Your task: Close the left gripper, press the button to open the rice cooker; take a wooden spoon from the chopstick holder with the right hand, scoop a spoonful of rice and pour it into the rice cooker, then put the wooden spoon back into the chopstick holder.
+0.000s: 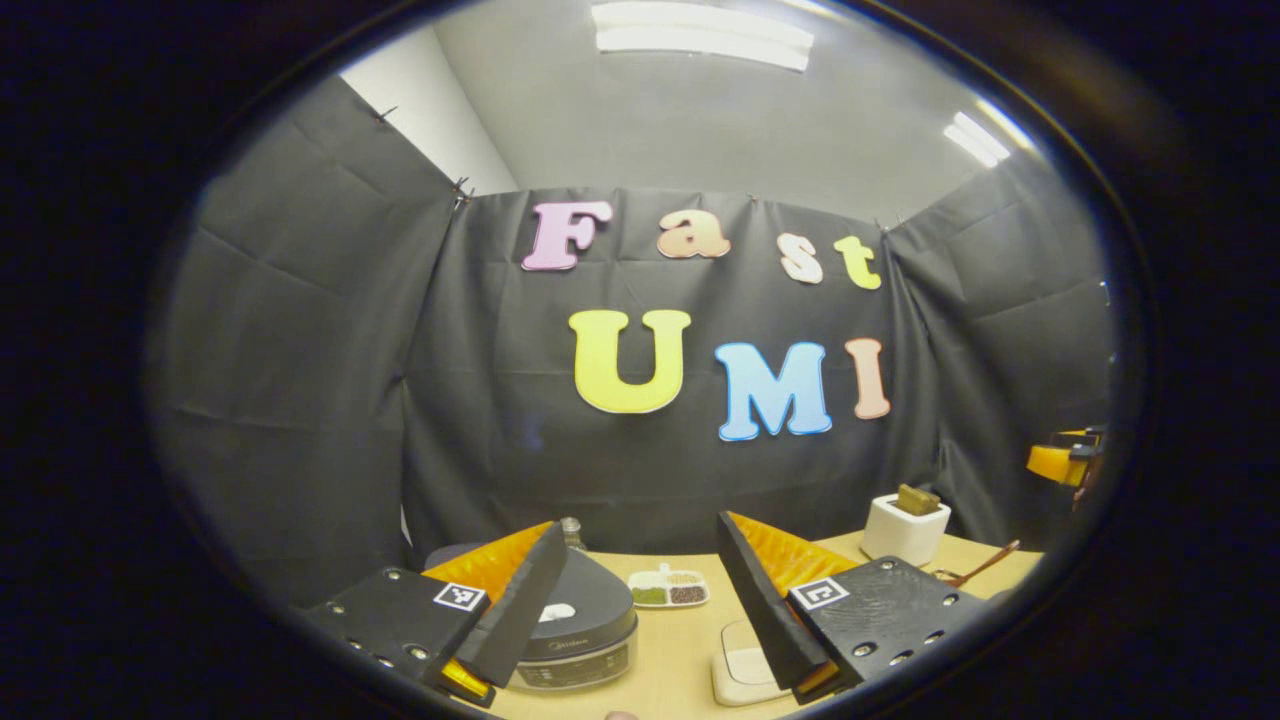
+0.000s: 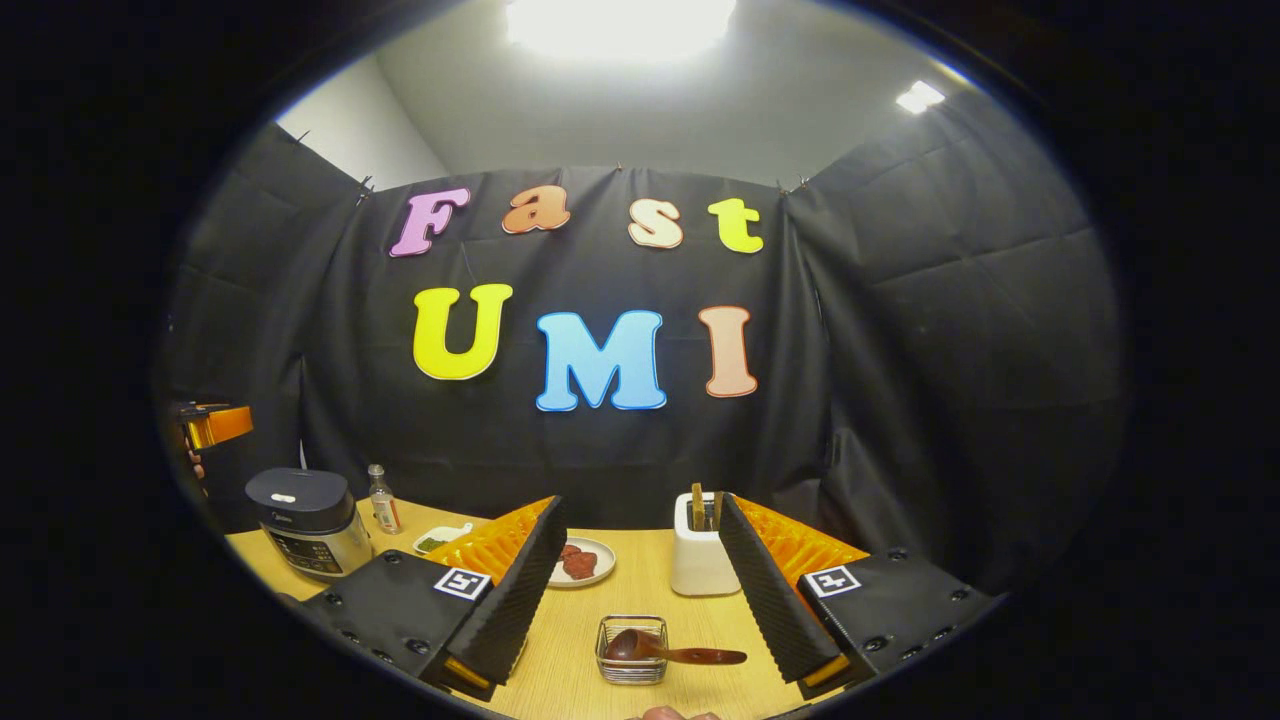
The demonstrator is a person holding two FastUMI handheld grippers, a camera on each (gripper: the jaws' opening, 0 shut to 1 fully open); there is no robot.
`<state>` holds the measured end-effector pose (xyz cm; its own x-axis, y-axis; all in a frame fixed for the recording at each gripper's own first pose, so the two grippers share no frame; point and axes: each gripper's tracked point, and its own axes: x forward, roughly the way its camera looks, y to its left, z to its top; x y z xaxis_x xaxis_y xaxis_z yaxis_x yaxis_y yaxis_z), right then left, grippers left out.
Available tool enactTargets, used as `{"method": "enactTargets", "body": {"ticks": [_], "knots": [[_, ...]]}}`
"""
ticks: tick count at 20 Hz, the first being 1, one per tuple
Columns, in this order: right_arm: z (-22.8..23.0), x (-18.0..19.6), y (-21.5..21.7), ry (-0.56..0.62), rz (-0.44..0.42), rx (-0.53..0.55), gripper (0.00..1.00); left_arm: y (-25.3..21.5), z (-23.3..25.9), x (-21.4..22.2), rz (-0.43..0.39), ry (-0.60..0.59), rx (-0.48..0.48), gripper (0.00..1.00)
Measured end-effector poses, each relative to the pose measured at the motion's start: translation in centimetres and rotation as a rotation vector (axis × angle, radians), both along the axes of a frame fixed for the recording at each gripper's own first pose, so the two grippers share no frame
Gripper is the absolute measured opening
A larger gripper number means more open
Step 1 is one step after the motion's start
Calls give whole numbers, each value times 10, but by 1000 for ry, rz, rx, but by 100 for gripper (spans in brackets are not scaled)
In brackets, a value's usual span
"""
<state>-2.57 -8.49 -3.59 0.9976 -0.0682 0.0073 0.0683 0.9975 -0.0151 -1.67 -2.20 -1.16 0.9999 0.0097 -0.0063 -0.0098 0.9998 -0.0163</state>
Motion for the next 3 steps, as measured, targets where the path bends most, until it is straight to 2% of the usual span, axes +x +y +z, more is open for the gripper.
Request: {"method": "enactTargets", "body": {"ticks": [2,3], "knots": [[-2,1,6,4,18,7,98,-3,0,-1,-9,-4,-6,93],[-3,1,8,5,27,7,93,-4,0,-2,-12,-4,-7,93]]}}
